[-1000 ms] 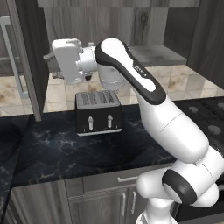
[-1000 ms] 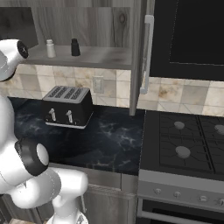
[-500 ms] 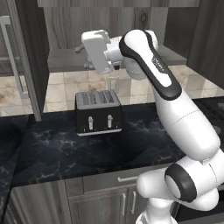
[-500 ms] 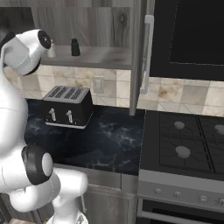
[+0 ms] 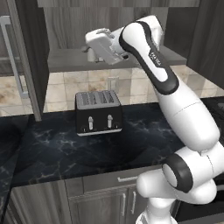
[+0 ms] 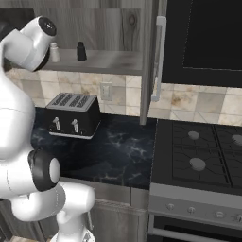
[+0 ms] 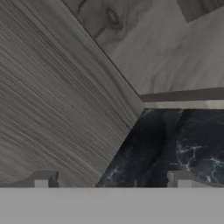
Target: Move the shaker and shaker from the cabinet to the dining counter.
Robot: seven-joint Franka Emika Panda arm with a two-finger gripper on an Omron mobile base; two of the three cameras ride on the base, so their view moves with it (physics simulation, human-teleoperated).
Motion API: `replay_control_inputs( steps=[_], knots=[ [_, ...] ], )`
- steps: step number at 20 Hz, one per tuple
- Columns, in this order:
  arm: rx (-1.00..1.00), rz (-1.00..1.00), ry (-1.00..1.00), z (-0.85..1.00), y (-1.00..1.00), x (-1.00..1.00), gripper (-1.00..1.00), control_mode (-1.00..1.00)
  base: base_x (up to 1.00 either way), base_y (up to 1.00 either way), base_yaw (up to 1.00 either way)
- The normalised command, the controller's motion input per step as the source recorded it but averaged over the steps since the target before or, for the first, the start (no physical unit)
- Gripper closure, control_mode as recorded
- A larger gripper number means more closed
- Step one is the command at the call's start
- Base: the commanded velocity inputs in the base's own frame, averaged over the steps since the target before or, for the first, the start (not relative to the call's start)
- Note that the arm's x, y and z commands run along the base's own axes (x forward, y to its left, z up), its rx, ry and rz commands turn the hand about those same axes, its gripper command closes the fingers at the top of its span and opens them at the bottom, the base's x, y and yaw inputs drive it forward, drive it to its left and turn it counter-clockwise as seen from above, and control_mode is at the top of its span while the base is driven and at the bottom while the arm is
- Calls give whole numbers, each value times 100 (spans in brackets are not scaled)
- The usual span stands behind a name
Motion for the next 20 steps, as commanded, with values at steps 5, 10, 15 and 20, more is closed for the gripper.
replay_control_inputs(
  steps=[5,10,15,20],
  knots=[
    [-28,-22,-24,0,-29,1,-100,-100,0,0,0],
    [-28,-31,-17,0,-26,5,-100,-100,0,0,0],
    [-20,-34,-4,1,-8,35,-100,-100,0,0,0],
    [-15,-33,0,3,-9,51,-100,-100,0,0,0]
  ],
)
